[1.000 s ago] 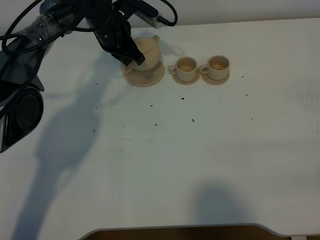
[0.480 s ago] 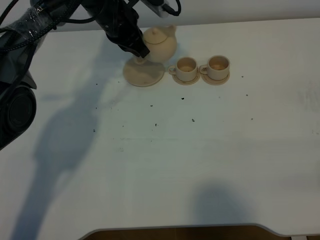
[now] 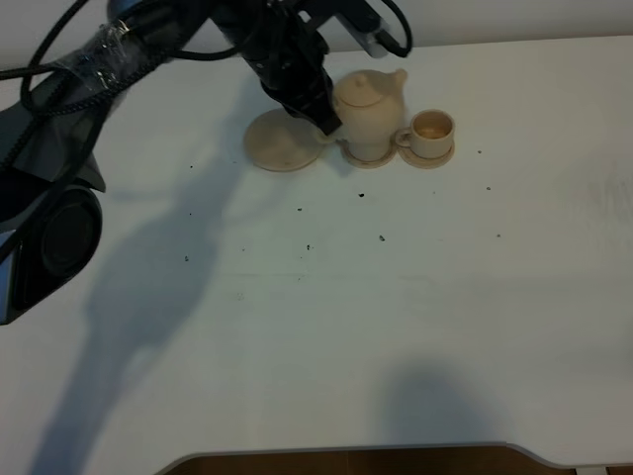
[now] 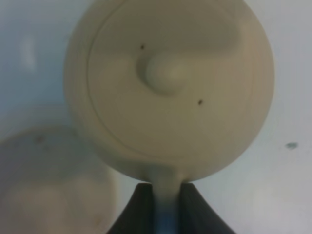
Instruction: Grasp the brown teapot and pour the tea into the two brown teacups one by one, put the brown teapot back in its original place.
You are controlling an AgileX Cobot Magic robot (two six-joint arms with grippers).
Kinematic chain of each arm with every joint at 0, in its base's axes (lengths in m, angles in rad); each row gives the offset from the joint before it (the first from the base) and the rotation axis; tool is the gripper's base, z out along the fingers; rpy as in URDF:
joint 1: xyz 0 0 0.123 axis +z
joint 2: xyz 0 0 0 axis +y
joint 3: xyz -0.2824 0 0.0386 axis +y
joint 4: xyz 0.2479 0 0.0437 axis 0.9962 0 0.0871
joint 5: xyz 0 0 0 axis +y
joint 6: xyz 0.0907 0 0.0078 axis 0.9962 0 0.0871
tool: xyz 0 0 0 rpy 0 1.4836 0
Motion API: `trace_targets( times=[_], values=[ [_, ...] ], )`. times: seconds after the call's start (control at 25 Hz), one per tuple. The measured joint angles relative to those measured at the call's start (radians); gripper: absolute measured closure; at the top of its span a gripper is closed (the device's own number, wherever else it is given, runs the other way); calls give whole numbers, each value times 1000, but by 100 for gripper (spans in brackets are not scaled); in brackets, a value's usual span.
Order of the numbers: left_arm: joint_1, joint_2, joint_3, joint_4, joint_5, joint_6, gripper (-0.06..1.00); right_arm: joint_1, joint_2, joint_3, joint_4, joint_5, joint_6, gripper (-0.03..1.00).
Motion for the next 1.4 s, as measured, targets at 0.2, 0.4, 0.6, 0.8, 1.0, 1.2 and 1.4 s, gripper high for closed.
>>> trace_targets(
  times=[0.2, 0.4, 0.6, 0.8, 1.0, 1.2, 1.4],
  values=[
    [-43, 0, 0, 18, -42, 0, 84, 0, 0, 0, 0, 0, 0, 61],
    [-64, 0, 0, 70, -61, 3, 84, 0, 0, 0, 0, 0, 0, 61],
    [-66, 0, 0, 146, -62, 9, 84, 0, 0, 0, 0, 0, 0, 61],
    [-66, 0, 0, 233, -76, 52, 84, 0, 0, 0, 0, 0, 0, 61],
    [-66, 0, 0, 264, -134, 115, 84, 0, 0, 0, 0, 0, 0, 61],
    [-66, 0, 0, 265, -203, 188, 84, 0, 0, 0, 0, 0, 0, 61],
    [-66, 0, 0, 265, -219, 239, 84, 0, 0, 0, 0, 0, 0, 61]
  ],
)
